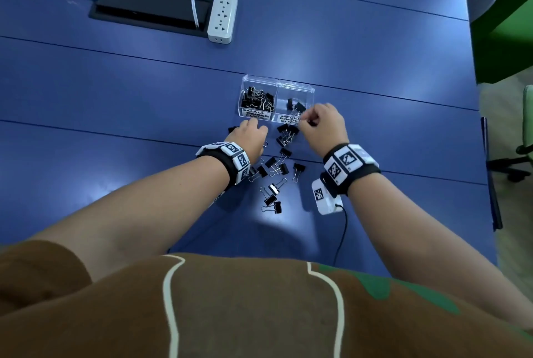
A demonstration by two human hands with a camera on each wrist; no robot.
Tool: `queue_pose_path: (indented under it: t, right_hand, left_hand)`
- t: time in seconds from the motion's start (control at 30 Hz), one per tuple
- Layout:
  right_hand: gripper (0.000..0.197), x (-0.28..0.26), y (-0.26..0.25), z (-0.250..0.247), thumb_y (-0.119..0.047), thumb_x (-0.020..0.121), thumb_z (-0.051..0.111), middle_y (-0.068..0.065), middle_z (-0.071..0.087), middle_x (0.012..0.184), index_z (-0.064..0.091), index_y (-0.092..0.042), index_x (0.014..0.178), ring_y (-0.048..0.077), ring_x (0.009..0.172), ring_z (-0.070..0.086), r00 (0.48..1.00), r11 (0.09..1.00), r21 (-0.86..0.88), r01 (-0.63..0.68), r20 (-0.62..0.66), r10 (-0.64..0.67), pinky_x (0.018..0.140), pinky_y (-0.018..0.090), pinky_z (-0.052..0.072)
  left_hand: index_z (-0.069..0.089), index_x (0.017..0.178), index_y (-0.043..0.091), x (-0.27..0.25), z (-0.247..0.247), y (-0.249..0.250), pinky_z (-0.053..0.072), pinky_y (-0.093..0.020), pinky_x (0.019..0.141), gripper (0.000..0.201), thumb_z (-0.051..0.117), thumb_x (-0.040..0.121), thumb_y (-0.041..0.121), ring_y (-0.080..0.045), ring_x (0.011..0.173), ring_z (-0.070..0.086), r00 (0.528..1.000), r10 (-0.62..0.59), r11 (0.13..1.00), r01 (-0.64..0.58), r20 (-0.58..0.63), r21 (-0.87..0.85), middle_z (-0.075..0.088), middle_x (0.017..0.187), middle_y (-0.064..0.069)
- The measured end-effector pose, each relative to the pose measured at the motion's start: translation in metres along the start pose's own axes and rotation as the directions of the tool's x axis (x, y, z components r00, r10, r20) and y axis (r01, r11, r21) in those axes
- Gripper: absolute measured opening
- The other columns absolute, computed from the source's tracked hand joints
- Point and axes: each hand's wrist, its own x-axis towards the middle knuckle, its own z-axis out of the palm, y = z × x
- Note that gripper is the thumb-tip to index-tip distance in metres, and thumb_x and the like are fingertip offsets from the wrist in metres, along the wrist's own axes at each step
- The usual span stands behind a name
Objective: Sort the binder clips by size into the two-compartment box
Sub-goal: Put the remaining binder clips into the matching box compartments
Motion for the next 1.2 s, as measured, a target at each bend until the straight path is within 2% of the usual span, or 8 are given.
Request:
queue_pose_path:
  t: [0.17, 0.3, 0.47, 0.6, 0.8, 0.97, 1.1, 1.2]
  right_hand:
    - [0.018, 0.027, -0.009, -0.009, -0.018, 0.086, 0.056, -0.002, 0.05, 0.096, 0.063, -0.009, 0.1, 0.012, 0.089, 0.047, 0.999, 0.999, 0.003, 0.032, -0.033, -0.032, 0.083, 0.022, 0.039]
    - [0.011, 0.01, -0.003, -0.004, -0.013, 0.085, 0.054, -0.002, 0.051, 0.091, 0.063, -0.012, 0.092, 0.014, 0.085, 0.048, 0.999, 0.999, -0.029, 0.04, -0.017, -0.041, 0.082, 0.024, 0.041]
    - [0.023, -0.044, 0.02, 0.017, -0.007, 0.085, 0.052, 0.008, 0.05, 0.104, 0.062, -0.01, 0.105, 0.024, 0.095, 0.052, 0.943, 0.977, -0.204, -0.061, 0.308, 0.123, 0.093, 0.034, 0.044]
    - [0.04, -0.066, 0.037, 0.027, 0.001, 0.079, 0.056, 0.014, 0.045, 0.121, 0.058, -0.009, 0.118, 0.033, 0.11, 0.049, 0.919, 0.979, -0.204, -0.001, 0.385, 0.081, 0.097, 0.038, 0.045]
    - [0.027, -0.067, 0.046, 0.026, -0.005, 0.082, 0.056, 0.01, 0.049, 0.112, 0.056, -0.011, 0.108, 0.032, 0.097, 0.053, 0.929, 0.97, -0.234, 0.069, 0.369, 0.023, 0.08, 0.038, 0.049]
    - [0.015, -0.061, 0.052, 0.011, -0.012, 0.076, 0.062, 0.004, 0.053, 0.082, 0.048, -0.013, 0.083, 0.026, 0.074, 0.05, 0.911, 0.974, -0.225, -0.01, 0.401, 0.102, 0.065, 0.031, 0.041]
    - [0.011, -0.039, 0.047, -0.007, -0.013, 0.075, 0.066, 0.0, 0.058, 0.071, 0.056, -0.012, 0.076, 0.019, 0.066, 0.052, 0.974, 0.991, -0.036, -0.126, 0.185, 0.131, 0.065, 0.028, 0.045]
    - [0.007, -0.007, 0.028, -0.021, -0.011, 0.078, 0.065, 0.001, 0.06, 0.076, 0.059, -0.011, 0.081, 0.017, 0.07, 0.053, 0.992, 0.992, 0.058, -0.116, 0.06, 0.112, 0.071, 0.028, 0.046]
  left_hand:
    - [0.048, 0.108, 0.004, -0.003, -0.001, 0.001, 0.042, -0.034, 0.071, 0.019, 0.05, 0.092, 0.015, -0.03, 0.098, 0.05, 0.997, 0.066, 0.993, -0.07, 0.042, 0.091, 0.049, 0.11, -0.016]
    - [0.05, 0.104, 0.003, -0.003, -0.016, 0.006, 0.043, -0.038, 0.07, 0.018, 0.051, 0.09, 0.014, -0.032, 0.097, 0.05, 0.994, 0.11, 0.994, -0.111, -0.025, -0.024, 0.049, 0.107, -0.016]
    - [0.052, 0.1, 0.003, 0.017, -0.051, 0.02, 0.05, -0.043, 0.079, 0.017, 0.051, 0.087, 0.012, -0.03, 0.094, 0.05, 0.975, 0.169, 0.976, -0.186, -0.144, -0.113, 0.05, 0.102, -0.017]
    - [0.055, 0.1, 0.003, 0.045, -0.07, 0.031, 0.047, -0.041, 0.075, 0.017, 0.05, 0.086, 0.012, -0.032, 0.092, 0.052, 0.971, 0.179, 0.973, -0.198, -0.158, -0.117, 0.051, 0.102, -0.018]
    - [0.056, 0.11, 0.008, 0.068, -0.071, 0.035, 0.051, -0.045, 0.086, 0.022, 0.053, 0.09, 0.018, -0.033, 0.103, 0.053, 0.973, 0.199, 0.967, -0.215, -0.119, -0.135, 0.053, 0.109, -0.016]
    - [0.058, 0.11, 0.012, 0.043, -0.058, 0.035, 0.049, -0.043, 0.088, 0.024, 0.056, 0.087, 0.017, -0.03, 0.107, 0.05, 0.957, 0.236, 0.958, -0.258, -0.166, -0.127, 0.053, 0.11, -0.012]
    - [0.058, 0.104, 0.013, 0.013, -0.029, 0.032, 0.049, -0.04, 0.087, 0.018, 0.055, 0.087, 0.016, -0.026, 0.105, 0.05, 0.977, 0.201, 0.962, -0.212, -0.077, -0.174, 0.053, 0.109, -0.008]
    - [0.058, 0.116, 0.017, -0.002, -0.01, 0.033, 0.048, -0.041, 0.086, 0.026, 0.053, 0.091, 0.02, -0.027, 0.11, 0.049, 0.983, 0.18, 0.969, -0.169, 0.047, -0.178, 0.05, 0.113, -0.008]
